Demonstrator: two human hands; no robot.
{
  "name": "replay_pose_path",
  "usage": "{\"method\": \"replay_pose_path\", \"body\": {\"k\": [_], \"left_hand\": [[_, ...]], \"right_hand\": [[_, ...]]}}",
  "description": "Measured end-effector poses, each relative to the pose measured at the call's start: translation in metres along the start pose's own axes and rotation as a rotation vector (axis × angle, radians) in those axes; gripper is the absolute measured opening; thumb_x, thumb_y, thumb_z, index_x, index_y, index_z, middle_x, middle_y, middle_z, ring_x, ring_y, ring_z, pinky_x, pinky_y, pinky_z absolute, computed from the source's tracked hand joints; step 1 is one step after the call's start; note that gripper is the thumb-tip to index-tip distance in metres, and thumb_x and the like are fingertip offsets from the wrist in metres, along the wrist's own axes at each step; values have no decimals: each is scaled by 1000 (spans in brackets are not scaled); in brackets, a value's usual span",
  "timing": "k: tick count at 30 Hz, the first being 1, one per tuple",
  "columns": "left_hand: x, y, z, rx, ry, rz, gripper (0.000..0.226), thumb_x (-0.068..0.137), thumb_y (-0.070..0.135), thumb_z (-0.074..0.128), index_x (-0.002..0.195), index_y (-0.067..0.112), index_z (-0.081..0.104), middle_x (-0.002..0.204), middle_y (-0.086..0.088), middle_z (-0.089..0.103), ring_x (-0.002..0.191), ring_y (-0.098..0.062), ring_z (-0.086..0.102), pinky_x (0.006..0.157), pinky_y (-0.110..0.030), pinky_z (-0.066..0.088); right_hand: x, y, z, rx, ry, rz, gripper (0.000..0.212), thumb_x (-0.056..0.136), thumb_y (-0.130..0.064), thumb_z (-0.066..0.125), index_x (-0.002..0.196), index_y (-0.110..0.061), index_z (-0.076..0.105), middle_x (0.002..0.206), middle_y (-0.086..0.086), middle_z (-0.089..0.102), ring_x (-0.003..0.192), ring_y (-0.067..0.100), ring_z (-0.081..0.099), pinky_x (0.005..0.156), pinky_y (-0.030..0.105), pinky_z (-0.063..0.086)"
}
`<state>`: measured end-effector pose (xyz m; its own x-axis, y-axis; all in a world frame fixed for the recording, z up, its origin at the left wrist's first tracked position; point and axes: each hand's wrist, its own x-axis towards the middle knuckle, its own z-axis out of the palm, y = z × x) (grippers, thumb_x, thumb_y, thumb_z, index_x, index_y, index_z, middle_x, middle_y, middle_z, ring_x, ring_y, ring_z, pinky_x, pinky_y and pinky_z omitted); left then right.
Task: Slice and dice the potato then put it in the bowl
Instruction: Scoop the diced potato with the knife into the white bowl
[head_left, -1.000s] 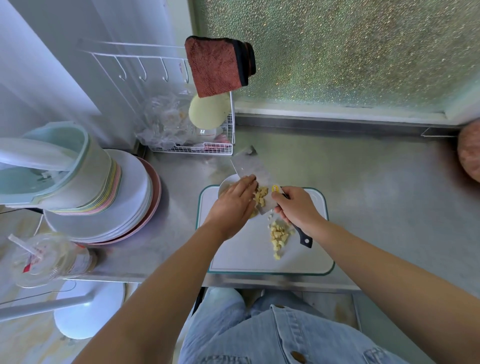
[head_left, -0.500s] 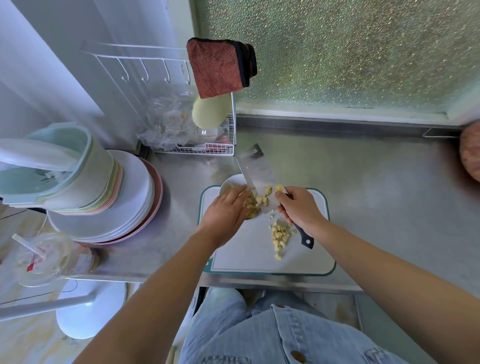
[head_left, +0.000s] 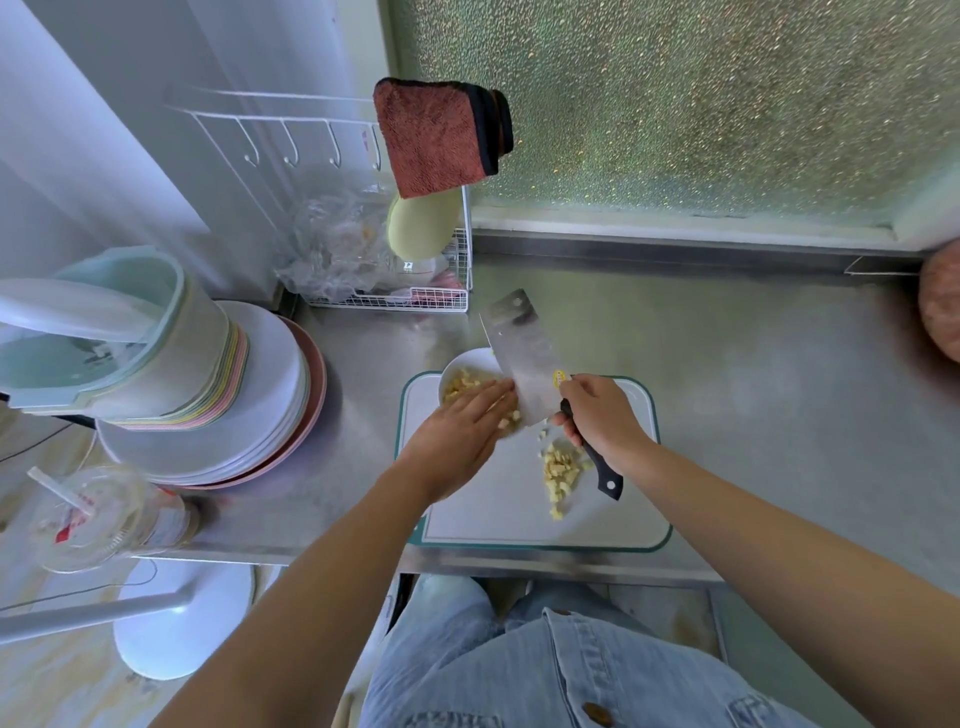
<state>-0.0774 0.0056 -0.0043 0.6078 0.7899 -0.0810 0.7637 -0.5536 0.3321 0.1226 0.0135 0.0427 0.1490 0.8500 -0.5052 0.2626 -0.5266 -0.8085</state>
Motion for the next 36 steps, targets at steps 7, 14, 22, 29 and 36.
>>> {"method": "replay_pose_path", "body": {"k": [7,14,22,29,36], "left_hand": [[8,18,-7,-10,28,101,56,99,30,24,152,12,23,160,-4,19,147,-19,16,120,-34,13],[-3,3,-4,10,109,-63,53,97,32,26,140,9,46,147,-10,44,131,-30,47,106,-45,42],[17,3,-4,78,-3,-142,61,100,42,8,154,14,10,162,0,4,149,-15,1,119,-28,-5],[19,10,-5,29,163,-125,54,101,35,24,149,13,33,156,-5,29,145,-24,23,119,-38,17],[10,8,0,5,189,-207,42,103,28,35,136,10,53,142,-6,51,142,-24,31,117,-37,20]], "right_hand": [[2,0,4,80,-21,12,32,98,-27,46,72,-8,45,66,15,58,42,17,40,41,26,33],[-2,4,-6,5,-11,-11,37,96,-23,46,63,-11,36,60,14,56,37,16,36,39,24,28],[-7,12,-18,-38,-37,3,41,96,-26,50,59,-14,38,55,9,55,39,17,38,41,25,29],[-13,17,-25,-134,-61,-9,39,97,-23,46,62,-12,34,57,12,56,35,14,36,38,21,27],[-12,20,-30,-49,3,-21,40,97,-27,47,60,-13,37,57,9,56,38,14,39,40,25,32]]}}
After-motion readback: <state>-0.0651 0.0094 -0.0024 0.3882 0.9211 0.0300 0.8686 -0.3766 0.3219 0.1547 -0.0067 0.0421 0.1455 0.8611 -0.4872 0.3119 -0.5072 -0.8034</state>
